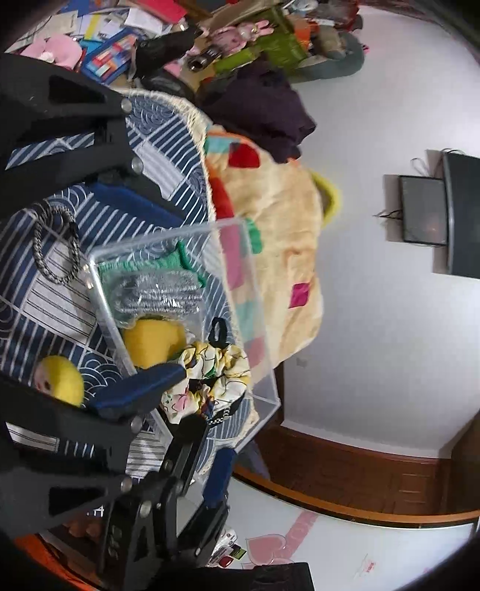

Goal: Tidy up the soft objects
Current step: 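Grasp the black-and-white hair tie with the left tool while the right grasps the yellow felt doll ball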

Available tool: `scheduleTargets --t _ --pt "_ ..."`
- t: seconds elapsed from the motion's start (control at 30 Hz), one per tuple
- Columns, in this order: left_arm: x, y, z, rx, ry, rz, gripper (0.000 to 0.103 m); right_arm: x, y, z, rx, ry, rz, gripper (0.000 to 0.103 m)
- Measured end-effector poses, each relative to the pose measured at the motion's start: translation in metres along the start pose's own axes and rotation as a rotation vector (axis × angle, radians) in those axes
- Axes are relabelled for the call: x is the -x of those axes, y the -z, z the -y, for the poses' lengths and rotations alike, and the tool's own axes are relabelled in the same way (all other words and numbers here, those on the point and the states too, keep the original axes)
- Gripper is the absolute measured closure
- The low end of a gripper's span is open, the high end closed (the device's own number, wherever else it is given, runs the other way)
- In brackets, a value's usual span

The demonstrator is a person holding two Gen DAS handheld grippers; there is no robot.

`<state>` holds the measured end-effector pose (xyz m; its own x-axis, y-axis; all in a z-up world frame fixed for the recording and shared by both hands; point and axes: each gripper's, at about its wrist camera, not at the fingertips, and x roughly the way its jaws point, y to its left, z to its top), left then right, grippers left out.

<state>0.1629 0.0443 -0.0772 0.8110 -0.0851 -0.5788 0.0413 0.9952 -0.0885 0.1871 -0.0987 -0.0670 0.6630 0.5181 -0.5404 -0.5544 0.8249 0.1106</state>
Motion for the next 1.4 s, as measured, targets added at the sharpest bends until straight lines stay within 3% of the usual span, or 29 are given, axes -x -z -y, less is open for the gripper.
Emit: scheduleTargets --t 0.03,0.1,0.37,0.7,0.97,1.07,1.13,1.2,1.23,1.3,1.4 --pt "0.004 0.001 -0.002 -0.002 -0.003 0.001 0.026 0.006 0.000 -0.001 0.001 -0.002 0.018 0.028" --pt "0.009 0.005 -0.006 -0.001 -0.006 -0.005 0.026 0.014 0.001 -0.003 0.006 -0.007 0.043 0.023" --pt "0.000 0.038 -0.026 -0.002 -0.055 -0.101 0.026 0.024 0.015 -0.015 0.025 -0.037 0.037 0.021" --pt "-0.021 0.079 -0.045 0.048 -0.026 -0.249 0.026 -0.005 0.057 -0.026 0.001 -0.073 -0.112 0.021" --pt "-0.040 0.099 -0.036 0.021 -0.028 -0.327 0.026 -0.030 0.076 -0.029 -0.038 -0.134 -0.214 0.021" --pt "-0.042 0.100 -0.038 0.038 -0.040 -0.318 0.026 -0.037 0.078 -0.033 -0.039 -0.150 -0.237 0.026" --pt "-0.044 0.098 -0.040 0.050 -0.048 -0.313 0.026 -0.040 0.079 -0.035 -0.037 -0.163 -0.254 0.041" --pt "-0.045 0.095 -0.042 0.051 -0.059 -0.303 0.031 -0.044 0.080 -0.038 -0.030 -0.174 -0.267 0.054" --pt "-0.047 0.093 -0.043 0.050 -0.058 -0.298 0.038 -0.044 0.080 -0.039 -0.026 -0.172 -0.268 0.060" --pt "-0.048 0.091 -0.043 0.045 -0.056 -0.287 0.047 -0.042 0.081 -0.038 -0.027 -0.170 -0.257 0.061" --pt "-0.047 0.089 -0.042 0.040 -0.046 -0.277 0.072 -0.036 0.080 -0.036 -0.026 -0.159 -0.231 0.062"
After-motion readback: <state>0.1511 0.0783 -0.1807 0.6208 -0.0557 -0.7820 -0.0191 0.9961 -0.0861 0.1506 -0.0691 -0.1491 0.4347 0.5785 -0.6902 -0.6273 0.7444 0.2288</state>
